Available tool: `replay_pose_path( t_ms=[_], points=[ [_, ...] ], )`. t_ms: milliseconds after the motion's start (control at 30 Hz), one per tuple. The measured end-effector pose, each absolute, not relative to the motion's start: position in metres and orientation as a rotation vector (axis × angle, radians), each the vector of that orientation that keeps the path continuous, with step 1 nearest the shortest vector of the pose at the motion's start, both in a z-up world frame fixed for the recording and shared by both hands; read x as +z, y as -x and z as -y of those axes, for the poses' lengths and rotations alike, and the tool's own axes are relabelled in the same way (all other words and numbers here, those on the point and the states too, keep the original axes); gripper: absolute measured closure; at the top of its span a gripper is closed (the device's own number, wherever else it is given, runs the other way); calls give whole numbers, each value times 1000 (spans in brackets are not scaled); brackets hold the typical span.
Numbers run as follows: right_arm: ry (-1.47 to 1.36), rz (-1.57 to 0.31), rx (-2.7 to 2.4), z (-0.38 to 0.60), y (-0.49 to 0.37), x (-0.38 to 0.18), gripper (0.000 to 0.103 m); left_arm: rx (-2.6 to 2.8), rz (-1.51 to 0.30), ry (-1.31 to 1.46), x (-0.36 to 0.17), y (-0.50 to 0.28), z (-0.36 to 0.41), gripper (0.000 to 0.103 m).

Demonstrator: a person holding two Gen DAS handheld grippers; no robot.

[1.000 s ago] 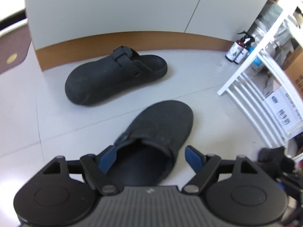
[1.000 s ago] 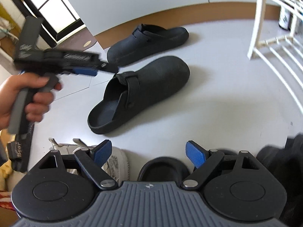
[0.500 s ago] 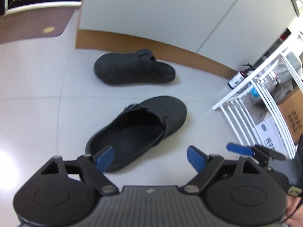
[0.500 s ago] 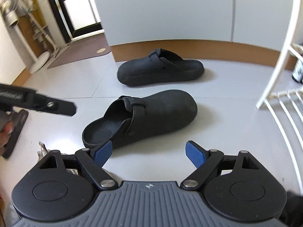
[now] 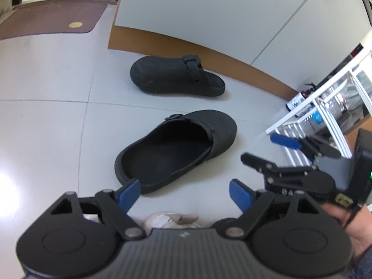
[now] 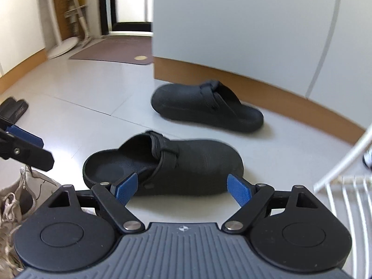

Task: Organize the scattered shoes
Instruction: 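Lower the clog beside the other black clog and open the left tool, then move the right tool down to the placed clog's strap and close on it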

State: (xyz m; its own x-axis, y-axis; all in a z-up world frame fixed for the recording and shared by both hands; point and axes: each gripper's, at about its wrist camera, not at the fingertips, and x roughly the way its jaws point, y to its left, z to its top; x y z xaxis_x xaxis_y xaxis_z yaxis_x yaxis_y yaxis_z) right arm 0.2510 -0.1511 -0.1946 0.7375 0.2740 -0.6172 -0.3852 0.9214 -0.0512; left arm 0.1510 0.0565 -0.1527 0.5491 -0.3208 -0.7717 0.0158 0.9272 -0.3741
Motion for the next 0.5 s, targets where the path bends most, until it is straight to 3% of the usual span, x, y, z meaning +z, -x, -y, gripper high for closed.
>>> replay_pose_path(
  t_ms=[100,167,300,500],
  points=[
    [230,-630,384,150,-262,-192,17,-186,-960,363,-152,-149,-63,17],
    [260,-638,402,148,-268,-192,25,-189,-963,377,-153,-146,-65,17],
    [293,-634,439,151,-274,-198,29,-195,-962,402,-154,-141,-70,17],
    [388,-653,549,142,-276,-209,29,-154,-963,421,-158,-137,-78,17]
  ],
)
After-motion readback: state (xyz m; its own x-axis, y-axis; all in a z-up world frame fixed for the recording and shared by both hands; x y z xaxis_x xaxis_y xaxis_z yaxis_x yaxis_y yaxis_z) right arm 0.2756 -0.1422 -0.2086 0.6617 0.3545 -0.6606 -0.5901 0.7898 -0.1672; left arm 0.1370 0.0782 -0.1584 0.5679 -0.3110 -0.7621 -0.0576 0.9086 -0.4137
